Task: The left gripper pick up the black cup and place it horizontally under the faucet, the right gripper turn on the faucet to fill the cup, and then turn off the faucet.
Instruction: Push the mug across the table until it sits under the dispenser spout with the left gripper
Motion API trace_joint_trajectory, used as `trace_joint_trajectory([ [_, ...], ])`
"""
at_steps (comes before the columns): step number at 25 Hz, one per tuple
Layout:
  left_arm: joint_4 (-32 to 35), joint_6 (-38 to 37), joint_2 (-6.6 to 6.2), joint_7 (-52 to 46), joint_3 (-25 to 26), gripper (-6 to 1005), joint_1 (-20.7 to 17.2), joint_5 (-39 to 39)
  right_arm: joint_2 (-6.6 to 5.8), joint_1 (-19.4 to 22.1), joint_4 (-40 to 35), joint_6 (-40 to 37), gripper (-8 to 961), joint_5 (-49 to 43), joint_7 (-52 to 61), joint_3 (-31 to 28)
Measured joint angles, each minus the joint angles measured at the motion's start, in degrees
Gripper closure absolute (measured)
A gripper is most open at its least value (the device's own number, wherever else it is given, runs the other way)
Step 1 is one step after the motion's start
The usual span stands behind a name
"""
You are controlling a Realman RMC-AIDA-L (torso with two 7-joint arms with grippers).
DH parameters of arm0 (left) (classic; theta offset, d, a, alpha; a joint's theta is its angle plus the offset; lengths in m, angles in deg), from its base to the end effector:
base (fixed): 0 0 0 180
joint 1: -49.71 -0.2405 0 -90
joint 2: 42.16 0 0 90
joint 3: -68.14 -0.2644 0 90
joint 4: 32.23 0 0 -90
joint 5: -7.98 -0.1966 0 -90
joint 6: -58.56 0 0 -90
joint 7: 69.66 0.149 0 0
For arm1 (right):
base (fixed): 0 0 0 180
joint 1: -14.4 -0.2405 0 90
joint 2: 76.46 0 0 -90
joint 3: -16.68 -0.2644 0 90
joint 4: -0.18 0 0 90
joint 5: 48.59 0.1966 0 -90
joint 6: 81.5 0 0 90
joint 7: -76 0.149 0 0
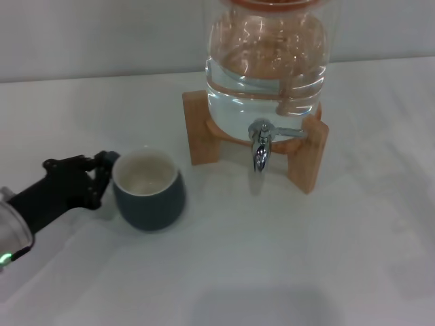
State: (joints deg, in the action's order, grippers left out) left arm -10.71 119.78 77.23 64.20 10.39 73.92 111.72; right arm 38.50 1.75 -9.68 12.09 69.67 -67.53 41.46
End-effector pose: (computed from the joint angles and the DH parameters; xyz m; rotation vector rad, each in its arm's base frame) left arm -0.3099 0.3316 -0.0405 -2.2746 -0.5077 -0.5774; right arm 0.3664 0.2477 0.0899 -1.4882 0.4427 0.9996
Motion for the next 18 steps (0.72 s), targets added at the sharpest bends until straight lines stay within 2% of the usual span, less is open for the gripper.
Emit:
trace_joint_trajectory([
  [3, -2.51, 1.89, 0.10, -0.24, -2.80, 883, 2.17, 0.90, 0.00, -0.10, -0.17, 0.00, 187, -0.06, 0.00, 0.13],
  [6, -4.03, 1.45, 0.11, -0.42, -9.33, 883, 3.71, 5.12, 0.00, -0.16, -0.25, 0.01, 187, -0.22, 0.00, 0.25],
  [12, -4.73, -1.61, 0.23, -3.82, -22.01, 884, 7.29, 11.75, 0.00, -0.18, -0.34, 0.12, 187, -0.38, 0.00, 0.34],
  [18, -4.37, -6.35, 0.48, -6.55, -29.55, 884, 9.70, 16.90, 0.00, -0.18, -0.38, 0.40, 187, -0.48, 0.00, 0.37],
])
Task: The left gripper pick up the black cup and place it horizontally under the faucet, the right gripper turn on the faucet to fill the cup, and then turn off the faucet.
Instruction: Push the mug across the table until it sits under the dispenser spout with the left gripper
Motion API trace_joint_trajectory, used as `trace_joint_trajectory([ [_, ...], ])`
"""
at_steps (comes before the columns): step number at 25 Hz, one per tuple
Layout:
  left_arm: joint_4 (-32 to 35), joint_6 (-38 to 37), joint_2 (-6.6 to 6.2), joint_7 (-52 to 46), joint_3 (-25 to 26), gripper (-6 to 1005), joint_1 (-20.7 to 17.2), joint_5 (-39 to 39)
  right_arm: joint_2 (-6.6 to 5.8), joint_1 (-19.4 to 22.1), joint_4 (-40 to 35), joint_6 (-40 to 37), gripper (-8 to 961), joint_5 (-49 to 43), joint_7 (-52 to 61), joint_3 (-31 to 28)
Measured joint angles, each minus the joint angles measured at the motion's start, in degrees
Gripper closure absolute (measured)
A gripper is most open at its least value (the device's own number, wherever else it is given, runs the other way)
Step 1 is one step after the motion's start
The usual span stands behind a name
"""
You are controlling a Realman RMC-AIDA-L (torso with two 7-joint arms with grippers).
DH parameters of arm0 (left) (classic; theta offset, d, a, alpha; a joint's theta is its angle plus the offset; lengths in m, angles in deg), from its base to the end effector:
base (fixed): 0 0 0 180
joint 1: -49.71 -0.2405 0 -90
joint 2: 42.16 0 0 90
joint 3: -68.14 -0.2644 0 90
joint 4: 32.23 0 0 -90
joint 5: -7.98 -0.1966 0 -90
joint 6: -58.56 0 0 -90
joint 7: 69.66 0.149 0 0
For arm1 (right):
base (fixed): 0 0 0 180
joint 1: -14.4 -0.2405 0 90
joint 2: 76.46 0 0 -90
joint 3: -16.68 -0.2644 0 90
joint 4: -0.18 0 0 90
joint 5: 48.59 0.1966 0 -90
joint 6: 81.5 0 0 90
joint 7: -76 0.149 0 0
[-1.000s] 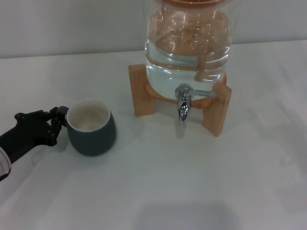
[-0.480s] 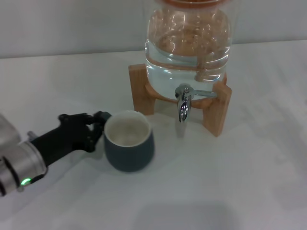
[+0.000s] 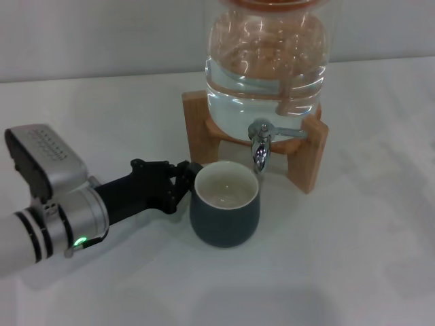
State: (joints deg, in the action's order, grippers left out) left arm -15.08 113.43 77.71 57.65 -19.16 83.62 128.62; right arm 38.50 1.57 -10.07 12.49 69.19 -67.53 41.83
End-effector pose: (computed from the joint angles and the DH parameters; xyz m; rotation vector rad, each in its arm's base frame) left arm -0.2485 0.3446 -0.1014 -2.5515 -0.5064 -0.5813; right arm 0.3636 0.2490 0.0893 -1.5064 0.4286 1.0051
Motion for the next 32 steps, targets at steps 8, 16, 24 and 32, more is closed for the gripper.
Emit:
trace_joint_trajectory([
  [8, 0.87, -3.89, 0.25, -1.51, -4.54, 884, 3.20, 1.01, 0.00, -0.40, -0.08, 0.22, 187, -0.02, 0.00, 0.08],
  [16, 2.54, -7.04, 0.45, -1.04, -11.68, 885, 4.95, 6.18, 0.00, -1.30, -0.10, -0.06, 187, -0.10, 0.00, 0.19],
  [24, 6.66, -13.23, 0.30, -0.76, -20.19, 885, 4.15, 12.03, -0.06, -1.23, -0.02, -0.13, 187, -0.10, 0.00, 0.17],
  [32, 6.94, -12.71, 0.14, -0.47, -19.95, 868, 3.14, 13.61, -0.18, -0.95, 0.03, -0.31, 187, -0.10, 0.00, 0.16],
])
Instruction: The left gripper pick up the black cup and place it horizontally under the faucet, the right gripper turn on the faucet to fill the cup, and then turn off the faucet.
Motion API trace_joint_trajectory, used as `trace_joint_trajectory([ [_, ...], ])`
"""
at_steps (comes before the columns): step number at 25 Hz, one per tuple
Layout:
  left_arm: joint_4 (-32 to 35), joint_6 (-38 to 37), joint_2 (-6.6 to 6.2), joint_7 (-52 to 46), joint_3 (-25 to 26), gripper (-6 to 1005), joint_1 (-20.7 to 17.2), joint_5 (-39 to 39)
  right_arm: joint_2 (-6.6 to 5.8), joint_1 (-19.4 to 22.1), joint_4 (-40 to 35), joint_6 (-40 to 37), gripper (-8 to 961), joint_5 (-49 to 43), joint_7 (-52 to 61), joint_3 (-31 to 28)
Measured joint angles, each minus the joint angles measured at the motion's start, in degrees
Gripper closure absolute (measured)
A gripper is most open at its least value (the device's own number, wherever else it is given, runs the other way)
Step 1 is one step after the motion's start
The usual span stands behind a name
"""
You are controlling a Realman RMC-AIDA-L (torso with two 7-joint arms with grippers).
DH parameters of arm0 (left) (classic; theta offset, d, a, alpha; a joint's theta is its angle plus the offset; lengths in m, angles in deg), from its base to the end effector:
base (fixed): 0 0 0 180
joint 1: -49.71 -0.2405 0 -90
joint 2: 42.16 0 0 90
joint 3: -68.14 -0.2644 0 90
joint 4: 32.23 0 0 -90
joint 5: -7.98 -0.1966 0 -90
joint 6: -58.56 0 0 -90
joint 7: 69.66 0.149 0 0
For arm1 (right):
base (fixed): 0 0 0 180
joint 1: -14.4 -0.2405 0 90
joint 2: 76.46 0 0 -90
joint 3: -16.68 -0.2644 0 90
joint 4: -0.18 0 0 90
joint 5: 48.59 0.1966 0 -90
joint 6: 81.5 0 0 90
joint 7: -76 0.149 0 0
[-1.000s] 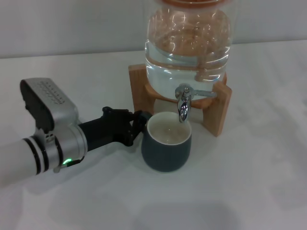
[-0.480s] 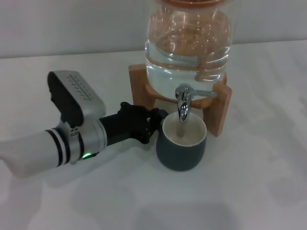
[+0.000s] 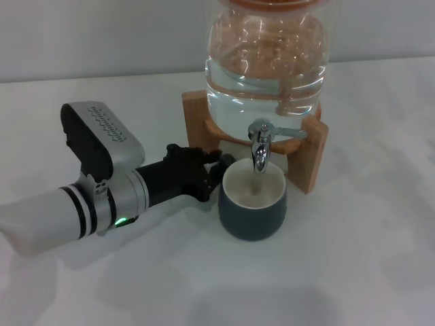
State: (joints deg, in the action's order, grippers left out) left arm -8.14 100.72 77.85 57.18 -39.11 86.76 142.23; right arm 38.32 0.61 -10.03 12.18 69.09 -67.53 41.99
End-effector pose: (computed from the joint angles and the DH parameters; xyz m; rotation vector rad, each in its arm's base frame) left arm -0.2111 0.3590 -0.1255 -2.5964 -0.3783 -0.4831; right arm 0.3603 0.2555 0.0896 -1.5171 0.4196 1.0119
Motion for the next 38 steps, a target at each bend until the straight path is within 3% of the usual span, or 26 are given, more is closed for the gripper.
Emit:
trace_joint_trajectory([
  [10, 0.00, 0.39, -0.13, 0.25, -0.43, 692, -0.91, 1.55, 0.00, 0.00, -0.10, -0.07, 187, 0.00, 0.00, 0.00],
  [21, 0.31, 3.98, -0.58, 3.37, 1.97, 303, -4.66, 1.54, 0.00, 0.85, -0.09, 0.21, 187, 0.00, 0.00, -0.26],
  [23, 1.08, 4.24, -0.65, 5.00, 3.08, 154, -6.44, 1.54, 0.00, 0.87, 0.01, 0.29, 187, 0.00, 0.00, -0.21],
  [32, 1.33, 10.66, -0.90, 7.68, 9.14, 167, -10.71, 1.18, -0.13, 1.78, -1.96, 0.37, 187, -0.67, 2.87, 0.33],
  [38, 0.93, 14.66, -1.46, 7.42, 14.70, 167, -14.68, 1.11, -0.02, 5.01, -19.30, 1.26, 187, -10.73, 19.10, 2.34],
])
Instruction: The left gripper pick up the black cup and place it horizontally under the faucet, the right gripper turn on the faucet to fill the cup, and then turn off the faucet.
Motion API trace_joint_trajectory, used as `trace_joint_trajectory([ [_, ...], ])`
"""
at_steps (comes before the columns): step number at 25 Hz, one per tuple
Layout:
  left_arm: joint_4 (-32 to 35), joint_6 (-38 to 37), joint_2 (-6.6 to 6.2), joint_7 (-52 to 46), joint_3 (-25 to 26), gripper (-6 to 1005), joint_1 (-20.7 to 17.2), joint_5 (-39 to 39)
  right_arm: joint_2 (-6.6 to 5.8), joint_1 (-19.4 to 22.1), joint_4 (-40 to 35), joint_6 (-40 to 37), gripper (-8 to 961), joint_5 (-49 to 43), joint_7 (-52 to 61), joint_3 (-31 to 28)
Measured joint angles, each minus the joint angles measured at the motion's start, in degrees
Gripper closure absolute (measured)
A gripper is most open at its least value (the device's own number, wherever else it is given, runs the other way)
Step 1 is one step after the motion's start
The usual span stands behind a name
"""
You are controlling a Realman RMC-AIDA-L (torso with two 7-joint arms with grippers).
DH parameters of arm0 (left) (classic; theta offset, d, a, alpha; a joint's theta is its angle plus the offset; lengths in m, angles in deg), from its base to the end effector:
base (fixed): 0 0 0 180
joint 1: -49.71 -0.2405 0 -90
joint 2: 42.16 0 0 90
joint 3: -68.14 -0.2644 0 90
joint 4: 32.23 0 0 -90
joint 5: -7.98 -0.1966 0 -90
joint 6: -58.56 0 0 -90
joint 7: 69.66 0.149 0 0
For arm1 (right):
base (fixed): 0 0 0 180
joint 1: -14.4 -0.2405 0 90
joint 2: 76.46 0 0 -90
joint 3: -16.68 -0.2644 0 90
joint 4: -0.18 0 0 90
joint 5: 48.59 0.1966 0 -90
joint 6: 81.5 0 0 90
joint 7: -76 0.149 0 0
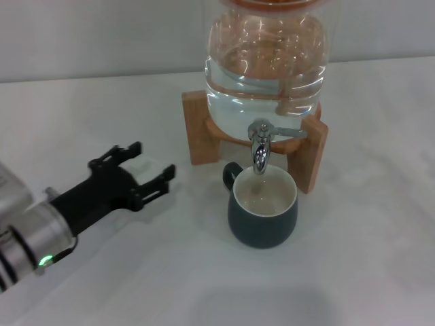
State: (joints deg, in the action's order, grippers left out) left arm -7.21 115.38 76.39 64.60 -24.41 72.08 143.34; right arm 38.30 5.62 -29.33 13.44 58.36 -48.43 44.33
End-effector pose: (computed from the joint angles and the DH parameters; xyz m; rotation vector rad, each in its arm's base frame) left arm -0.2726 0.3219 -0.0730 -2.3527 -0.5213 -0.7149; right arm 0.3531 0.2420 0.1150 -1.7754 0.4377 1.0321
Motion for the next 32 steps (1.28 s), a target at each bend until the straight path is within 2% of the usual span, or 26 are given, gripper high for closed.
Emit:
trace_joint_trajectory([
  [2, -1.13, 1.38, -0.11, -0.07, 3.89, 167, -1.54, 0.04, 0.01, 0.26, -6.40, 0.67, 187, -4.27, 6.74, 1.13],
  [4, -1.78, 1.86, -0.09, -0.08, 5.67, 167, -1.84, 0.17, 0.03, 0.04, -11.35, 0.95, 187, -7.49, 12.18, 3.29],
  [7, -3.37, 4.06, 0.20, -0.02, 11.40, 167, -2.68, 0.31, 0.07, -1.30, -17.83, 0.51, 186, -10.76, 19.85, 10.25],
  [12, -4.13, 7.23, 0.49, 1.77, 21.69, 167, -4.65, 0.35, 0.11, -3.97, -22.18, -2.18, 186, -11.46, 24.65, 21.21],
  [13, -4.13, 7.23, 0.49, 1.77, 21.69, 167, -4.65, 0.35, 0.12, -4.58, -22.75, -2.83, 186, -11.48, 25.16, 23.53],
  [14, -4.14, 7.75, 0.50, 1.85, 22.64, 167, -4.85, 0.34, 0.12, -4.68, -22.81, -2.92, 186, -11.49, 25.21, 23.86],
  [15, -4.16, 9.31, 0.51, 2.38, 25.88, 167, -5.37, 0.35, 0.14, -5.02, -22.95, -3.20, 186, -11.49, 25.39, 25.10],
  [24, -3.77, 14.27, 0.48, 4.11, 34.12, 167, -7.07, 0.48, 0.29, -5.91, -23.43, -6.04, 187, -11.28, 26.21, 32.35],
  [32, -3.97, 15.76, 0.45, 5.01, 35.42, 167, -7.33, 0.52, 0.37, -6.38, -24.15, -10.54, 188, -10.92, 26.71, 37.27],
])
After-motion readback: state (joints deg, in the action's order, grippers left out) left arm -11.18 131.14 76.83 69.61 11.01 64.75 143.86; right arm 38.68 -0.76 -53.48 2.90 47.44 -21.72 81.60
